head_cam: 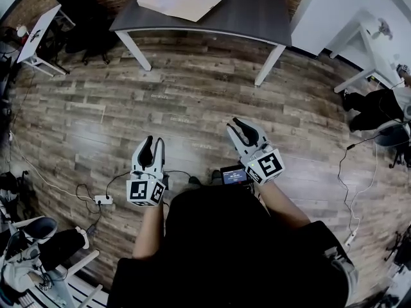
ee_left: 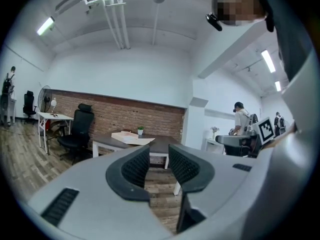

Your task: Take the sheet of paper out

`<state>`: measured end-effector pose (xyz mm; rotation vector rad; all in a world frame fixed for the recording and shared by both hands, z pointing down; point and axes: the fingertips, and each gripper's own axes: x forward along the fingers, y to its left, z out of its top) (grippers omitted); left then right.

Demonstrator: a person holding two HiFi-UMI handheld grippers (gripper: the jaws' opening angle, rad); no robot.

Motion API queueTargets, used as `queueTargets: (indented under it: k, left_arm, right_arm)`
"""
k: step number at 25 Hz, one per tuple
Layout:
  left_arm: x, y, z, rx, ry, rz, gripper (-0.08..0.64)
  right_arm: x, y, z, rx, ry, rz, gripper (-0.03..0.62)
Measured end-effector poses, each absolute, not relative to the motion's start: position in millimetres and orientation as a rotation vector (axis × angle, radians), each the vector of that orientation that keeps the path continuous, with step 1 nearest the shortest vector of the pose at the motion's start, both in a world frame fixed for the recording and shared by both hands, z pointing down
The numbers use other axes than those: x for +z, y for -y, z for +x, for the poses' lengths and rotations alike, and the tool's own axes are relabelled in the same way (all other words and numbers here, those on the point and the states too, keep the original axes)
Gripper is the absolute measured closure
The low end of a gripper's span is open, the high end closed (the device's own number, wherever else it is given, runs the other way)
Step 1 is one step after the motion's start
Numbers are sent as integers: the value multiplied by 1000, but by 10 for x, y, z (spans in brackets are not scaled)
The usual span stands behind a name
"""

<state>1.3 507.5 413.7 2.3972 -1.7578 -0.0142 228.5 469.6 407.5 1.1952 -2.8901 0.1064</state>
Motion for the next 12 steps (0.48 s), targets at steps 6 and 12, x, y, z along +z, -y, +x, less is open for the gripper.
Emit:
queueTargets:
  k: [6, 12]
  left_arm:
    - [4158, -5021, 151, -5, 1768, 2388, 446]
    - [4306, -4771, 169, 1, 1747, 2360, 446]
  right_arm:
    - [4106, -4519, 2412, 101, 2901, 1186, 500]
    - [4186, -4231, 2435, 141, 2891, 1196, 500]
